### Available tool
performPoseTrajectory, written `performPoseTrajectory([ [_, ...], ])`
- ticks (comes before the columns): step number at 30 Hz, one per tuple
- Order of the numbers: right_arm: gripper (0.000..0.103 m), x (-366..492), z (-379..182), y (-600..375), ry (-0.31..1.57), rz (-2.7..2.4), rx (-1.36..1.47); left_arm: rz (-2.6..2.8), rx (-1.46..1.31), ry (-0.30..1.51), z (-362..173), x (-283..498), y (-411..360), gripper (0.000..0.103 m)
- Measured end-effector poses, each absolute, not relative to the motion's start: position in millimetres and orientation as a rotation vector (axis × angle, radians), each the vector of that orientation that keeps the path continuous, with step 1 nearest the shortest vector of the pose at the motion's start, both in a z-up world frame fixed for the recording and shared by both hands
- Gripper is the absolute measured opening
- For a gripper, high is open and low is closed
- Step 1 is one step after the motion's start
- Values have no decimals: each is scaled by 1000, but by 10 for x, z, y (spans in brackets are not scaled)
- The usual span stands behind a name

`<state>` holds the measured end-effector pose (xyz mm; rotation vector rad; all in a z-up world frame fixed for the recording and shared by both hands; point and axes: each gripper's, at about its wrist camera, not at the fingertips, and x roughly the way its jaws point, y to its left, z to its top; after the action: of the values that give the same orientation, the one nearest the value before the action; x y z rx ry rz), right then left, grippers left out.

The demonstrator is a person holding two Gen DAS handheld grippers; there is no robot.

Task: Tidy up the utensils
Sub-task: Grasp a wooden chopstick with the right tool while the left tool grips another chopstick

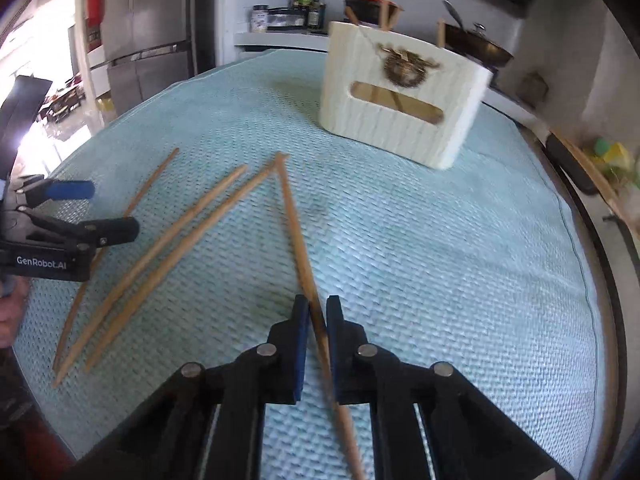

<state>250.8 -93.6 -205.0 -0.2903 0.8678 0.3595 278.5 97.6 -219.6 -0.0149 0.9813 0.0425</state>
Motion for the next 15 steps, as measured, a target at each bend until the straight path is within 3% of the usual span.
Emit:
performPoseTrajectory([
  [8,12,2408,-2038,-1721,944,185,-144,22,-13,990,-2195,2682,986,99],
  [10,28,2382,-2007,-1811,954,205,-119,18,-15,999,-2189,2674,1000,99],
  [11,41,2371,-1993,-1850,950,217,-111,18,-18,1004,-2187,2676,1018,99],
  [15,45,2452,-1896,-1873,941,255,-130,33,-52,1015,-2181,2681,1150,99],
])
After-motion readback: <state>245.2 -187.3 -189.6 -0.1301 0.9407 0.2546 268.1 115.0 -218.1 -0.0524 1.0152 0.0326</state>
